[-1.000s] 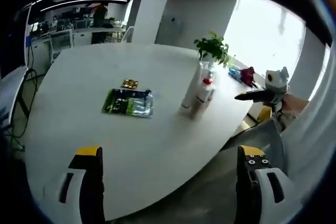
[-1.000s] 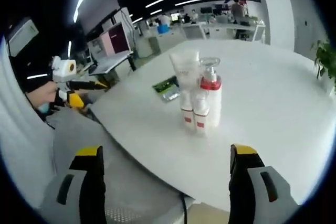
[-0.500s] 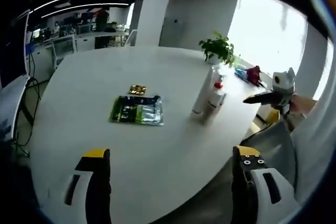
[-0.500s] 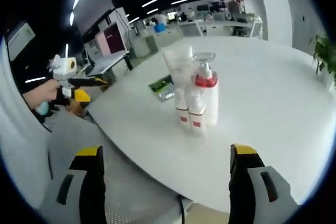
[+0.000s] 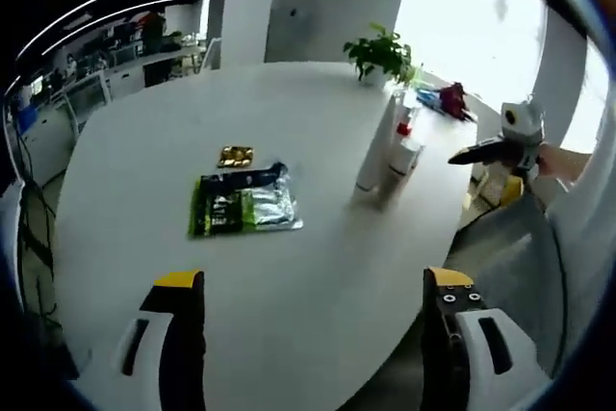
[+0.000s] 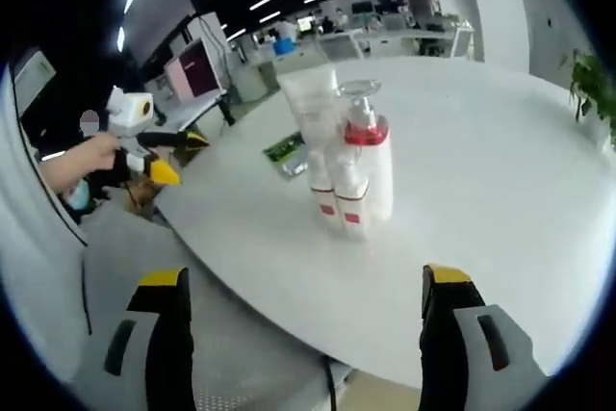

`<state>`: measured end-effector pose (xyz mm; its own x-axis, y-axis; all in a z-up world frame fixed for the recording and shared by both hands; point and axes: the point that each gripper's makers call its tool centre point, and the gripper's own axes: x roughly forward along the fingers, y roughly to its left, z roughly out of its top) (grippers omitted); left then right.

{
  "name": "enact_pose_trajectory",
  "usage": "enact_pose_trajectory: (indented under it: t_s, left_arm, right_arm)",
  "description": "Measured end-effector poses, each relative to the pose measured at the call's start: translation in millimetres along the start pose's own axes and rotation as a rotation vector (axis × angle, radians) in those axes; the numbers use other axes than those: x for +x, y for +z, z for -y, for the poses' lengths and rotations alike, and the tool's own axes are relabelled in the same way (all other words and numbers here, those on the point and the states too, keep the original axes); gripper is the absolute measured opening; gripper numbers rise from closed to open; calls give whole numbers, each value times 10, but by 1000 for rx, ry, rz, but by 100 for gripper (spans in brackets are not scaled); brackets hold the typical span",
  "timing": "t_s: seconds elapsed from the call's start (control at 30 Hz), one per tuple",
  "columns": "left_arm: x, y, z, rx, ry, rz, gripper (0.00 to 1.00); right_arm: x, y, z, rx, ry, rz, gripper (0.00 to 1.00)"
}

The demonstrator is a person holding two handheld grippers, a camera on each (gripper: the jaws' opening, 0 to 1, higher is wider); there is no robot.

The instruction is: Arrange the skincare products in the storage area until every visible bottle or jar stands upright without overlapping.

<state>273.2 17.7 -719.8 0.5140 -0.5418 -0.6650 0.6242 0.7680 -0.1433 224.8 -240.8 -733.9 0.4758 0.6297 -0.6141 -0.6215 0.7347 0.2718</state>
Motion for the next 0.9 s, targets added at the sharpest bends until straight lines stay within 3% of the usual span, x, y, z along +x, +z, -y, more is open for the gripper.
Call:
enact_pose_trajectory:
  t_s: [0.33, 0.9]
  left_arm:
    - [256, 75, -215, 118, -10, -81, 87]
    - [723, 173, -620, 370, -77, -243, 86]
  right_arm:
    - [10, -110, 17, 39, -21, -16, 99]
    - [70, -94, -84, 102, -30, -4, 98]
